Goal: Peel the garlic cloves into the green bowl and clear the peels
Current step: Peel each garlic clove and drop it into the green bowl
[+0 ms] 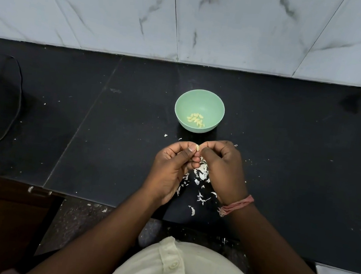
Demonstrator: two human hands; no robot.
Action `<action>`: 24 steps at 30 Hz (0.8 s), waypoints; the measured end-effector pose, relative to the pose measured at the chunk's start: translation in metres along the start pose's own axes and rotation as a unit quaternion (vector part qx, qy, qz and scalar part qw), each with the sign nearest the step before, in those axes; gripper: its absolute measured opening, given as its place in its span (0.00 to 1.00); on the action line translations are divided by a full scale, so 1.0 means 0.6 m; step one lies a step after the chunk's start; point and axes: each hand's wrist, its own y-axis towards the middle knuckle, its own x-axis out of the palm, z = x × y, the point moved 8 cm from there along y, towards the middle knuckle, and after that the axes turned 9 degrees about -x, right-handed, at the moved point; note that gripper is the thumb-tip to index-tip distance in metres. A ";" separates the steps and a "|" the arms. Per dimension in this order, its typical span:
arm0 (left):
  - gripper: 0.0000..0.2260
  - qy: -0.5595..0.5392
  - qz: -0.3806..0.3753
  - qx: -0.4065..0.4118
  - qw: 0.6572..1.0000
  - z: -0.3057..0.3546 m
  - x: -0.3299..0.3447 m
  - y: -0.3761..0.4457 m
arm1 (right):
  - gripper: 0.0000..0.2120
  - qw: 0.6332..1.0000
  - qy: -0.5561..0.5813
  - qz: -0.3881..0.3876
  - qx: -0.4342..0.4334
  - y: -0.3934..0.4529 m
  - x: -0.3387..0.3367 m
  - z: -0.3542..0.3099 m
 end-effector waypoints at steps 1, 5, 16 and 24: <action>0.07 -0.001 -0.003 -0.002 1.000 -0.001 0.001 0.000 | 0.06 1.000 -0.001 0.001 0.006 0.001 0.001 0.002; 0.06 -0.006 -0.005 -0.005 1.000 -0.002 0.002 0.001 | 0.06 0.999 -0.047 -0.001 0.002 0.000 0.004 0.003; 0.05 -0.003 0.051 0.000 0.999 -0.006 -0.011 0.008 | 0.02 0.976 -0.206 0.040 -0.053 -0.009 -0.006 -0.013; 0.07 -0.017 0.071 0.005 0.997 0.001 -0.020 0.008 | 0.18 0.996 -0.031 0.065 -0.045 -0.010 -0.008 0.001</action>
